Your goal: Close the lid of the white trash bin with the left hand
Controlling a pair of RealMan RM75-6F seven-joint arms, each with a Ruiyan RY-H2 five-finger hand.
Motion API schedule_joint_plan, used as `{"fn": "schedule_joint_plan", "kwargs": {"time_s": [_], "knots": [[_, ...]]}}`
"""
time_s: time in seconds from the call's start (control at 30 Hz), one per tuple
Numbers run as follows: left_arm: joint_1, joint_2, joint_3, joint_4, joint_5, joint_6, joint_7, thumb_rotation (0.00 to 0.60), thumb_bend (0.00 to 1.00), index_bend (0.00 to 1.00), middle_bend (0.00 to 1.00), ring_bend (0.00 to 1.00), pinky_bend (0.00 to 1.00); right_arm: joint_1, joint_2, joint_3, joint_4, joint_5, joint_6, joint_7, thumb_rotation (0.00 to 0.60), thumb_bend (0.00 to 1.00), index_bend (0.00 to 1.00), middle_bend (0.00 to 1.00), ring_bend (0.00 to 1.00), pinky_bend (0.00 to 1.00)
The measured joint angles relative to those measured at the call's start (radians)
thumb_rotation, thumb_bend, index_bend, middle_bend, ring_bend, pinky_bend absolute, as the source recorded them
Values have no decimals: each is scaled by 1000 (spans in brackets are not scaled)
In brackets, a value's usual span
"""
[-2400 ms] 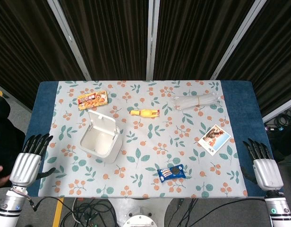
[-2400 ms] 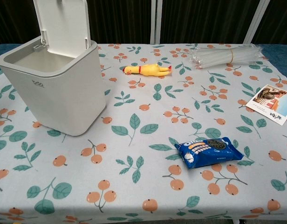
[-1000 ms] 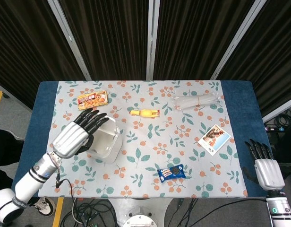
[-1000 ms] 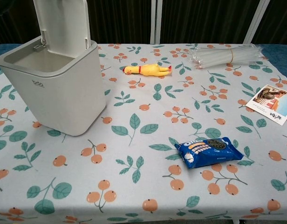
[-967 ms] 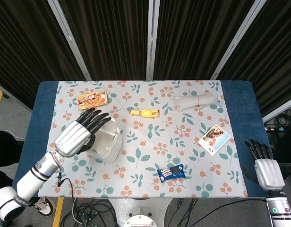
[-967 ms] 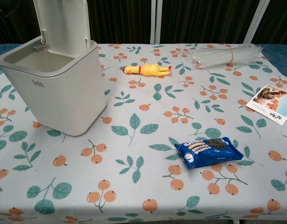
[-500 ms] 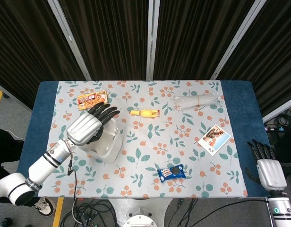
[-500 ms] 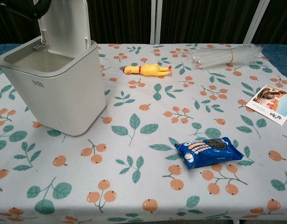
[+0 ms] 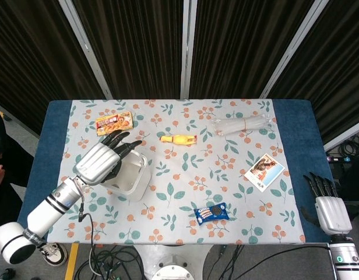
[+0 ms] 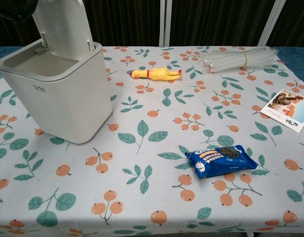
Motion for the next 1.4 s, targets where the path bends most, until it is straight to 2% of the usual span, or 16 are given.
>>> {"fn": "schedule_joint_plan", "kwargs": {"time_s": [0.2, 0.4, 1.4], "knots": [[55, 58, 52, -58, 15, 38, 37, 600, 831, 25, 372, 7, 79, 3, -6, -2, 5, 3, -11, -4, 600, 265, 0, 0, 0, 0], [87, 70, 79, -67, 35, 67, 28, 600, 832, 36, 389, 27, 80, 7, -10, -4, -2, -1, -14, -17, 600, 266, 0, 0, 0, 0], [120, -20, 134, 2, 80, 83, -38, 600, 831, 44, 406, 42, 80, 9, -16, -7, 3, 6, -26, -21, 600, 265, 0, 0, 0, 0]]}}
